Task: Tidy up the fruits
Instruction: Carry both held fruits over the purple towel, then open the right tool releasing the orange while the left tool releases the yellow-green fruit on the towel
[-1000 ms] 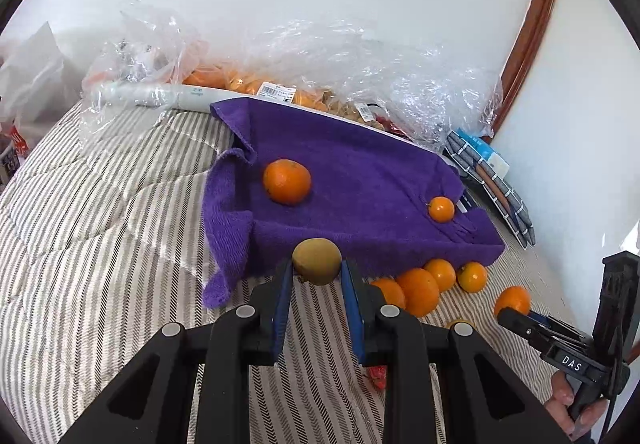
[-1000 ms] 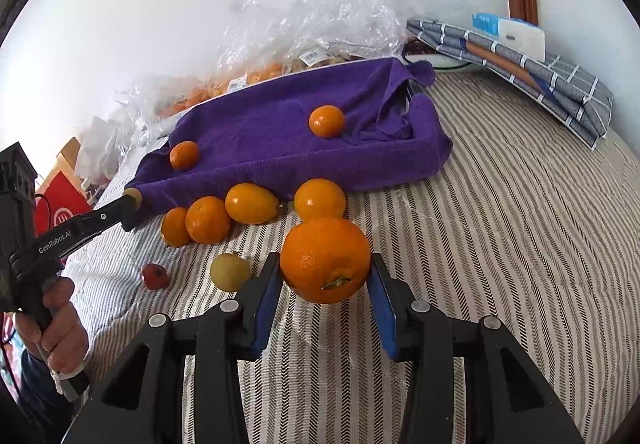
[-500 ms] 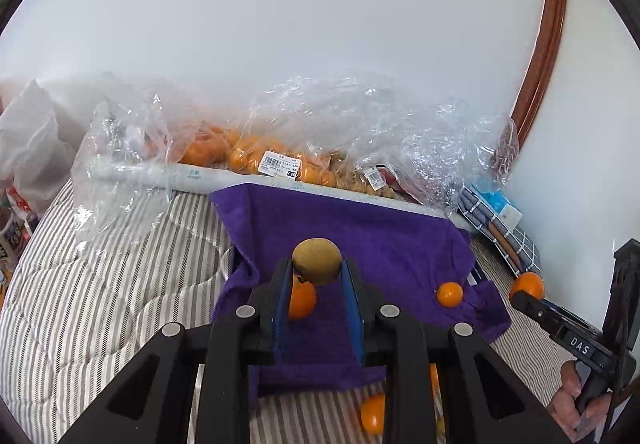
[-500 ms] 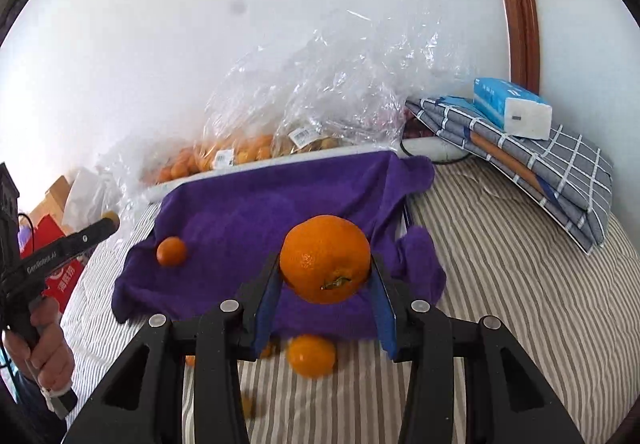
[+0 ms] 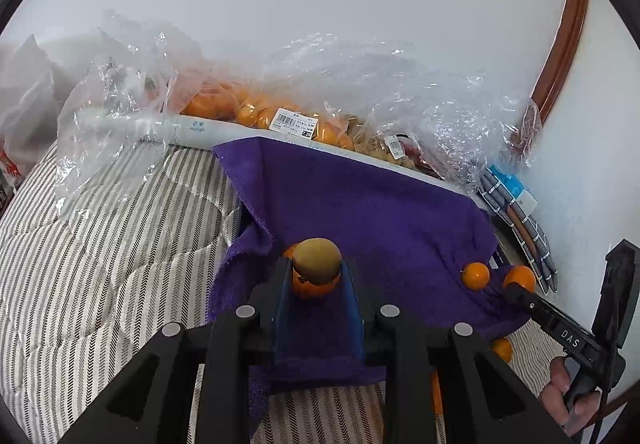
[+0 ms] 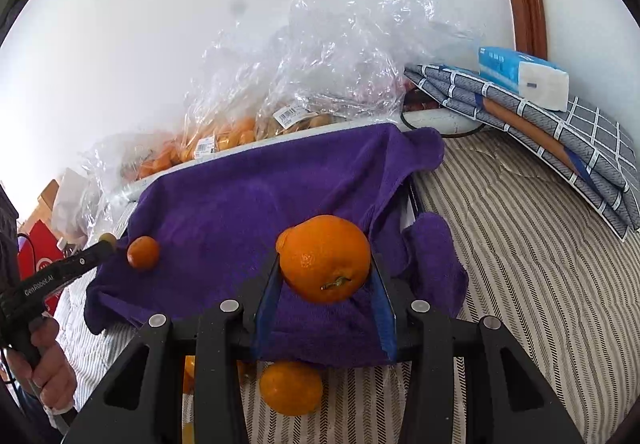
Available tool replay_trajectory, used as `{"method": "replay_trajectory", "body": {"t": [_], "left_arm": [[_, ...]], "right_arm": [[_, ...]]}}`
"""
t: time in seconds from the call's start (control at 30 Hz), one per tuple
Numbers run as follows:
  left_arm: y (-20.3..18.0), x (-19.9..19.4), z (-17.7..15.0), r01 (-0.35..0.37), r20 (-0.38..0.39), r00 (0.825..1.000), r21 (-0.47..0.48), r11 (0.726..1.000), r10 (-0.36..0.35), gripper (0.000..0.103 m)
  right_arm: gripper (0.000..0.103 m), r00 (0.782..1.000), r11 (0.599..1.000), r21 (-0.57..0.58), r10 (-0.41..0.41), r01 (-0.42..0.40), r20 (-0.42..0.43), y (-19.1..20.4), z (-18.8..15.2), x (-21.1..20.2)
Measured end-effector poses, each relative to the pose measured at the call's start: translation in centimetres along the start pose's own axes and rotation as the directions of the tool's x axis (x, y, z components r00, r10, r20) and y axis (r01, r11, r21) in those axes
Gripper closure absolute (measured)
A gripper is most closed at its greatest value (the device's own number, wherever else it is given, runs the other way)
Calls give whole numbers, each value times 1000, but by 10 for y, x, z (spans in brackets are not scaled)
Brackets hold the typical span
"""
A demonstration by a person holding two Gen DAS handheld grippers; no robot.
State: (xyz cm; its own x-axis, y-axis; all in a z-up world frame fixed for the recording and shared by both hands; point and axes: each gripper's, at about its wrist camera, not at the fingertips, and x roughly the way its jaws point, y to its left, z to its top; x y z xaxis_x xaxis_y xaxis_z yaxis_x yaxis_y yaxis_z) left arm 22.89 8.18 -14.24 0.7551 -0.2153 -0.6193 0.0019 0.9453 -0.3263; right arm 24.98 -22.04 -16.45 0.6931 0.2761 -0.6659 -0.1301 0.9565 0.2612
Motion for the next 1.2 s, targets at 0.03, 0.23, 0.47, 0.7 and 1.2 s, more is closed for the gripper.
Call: {"method": "replay_trajectory", "body": {"t": [0.03, 0.23, 0.47, 0.7, 1.2], "left_arm": [[0, 2, 0, 3, -6, 1000, -1, 1000, -3, 79], [-6, 8, -4, 1, -32, 999, 18, 1000, -1, 79], [-13, 15, -8, 3, -65, 998, 43, 999, -1, 79], [-17, 18, -11, 9, -79, 997, 60, 998, -4, 79], [-17, 21, -10, 31, -99, 995, 62, 998, -24, 79]], "right_arm": [[60, 1000, 1000, 4, 3, -3, -4, -1, -1, 0], [60, 1000, 1000, -3, -4, 4, -28, -1, -3, 6], [59, 1000, 1000, -23, 1, -1, -28, 3, -5, 7], [59, 1000, 998, -70, -7, 5, -24, 13, -6, 6], [47, 997, 999, -37, 19, -16, 73, 12, -3, -12]]}}
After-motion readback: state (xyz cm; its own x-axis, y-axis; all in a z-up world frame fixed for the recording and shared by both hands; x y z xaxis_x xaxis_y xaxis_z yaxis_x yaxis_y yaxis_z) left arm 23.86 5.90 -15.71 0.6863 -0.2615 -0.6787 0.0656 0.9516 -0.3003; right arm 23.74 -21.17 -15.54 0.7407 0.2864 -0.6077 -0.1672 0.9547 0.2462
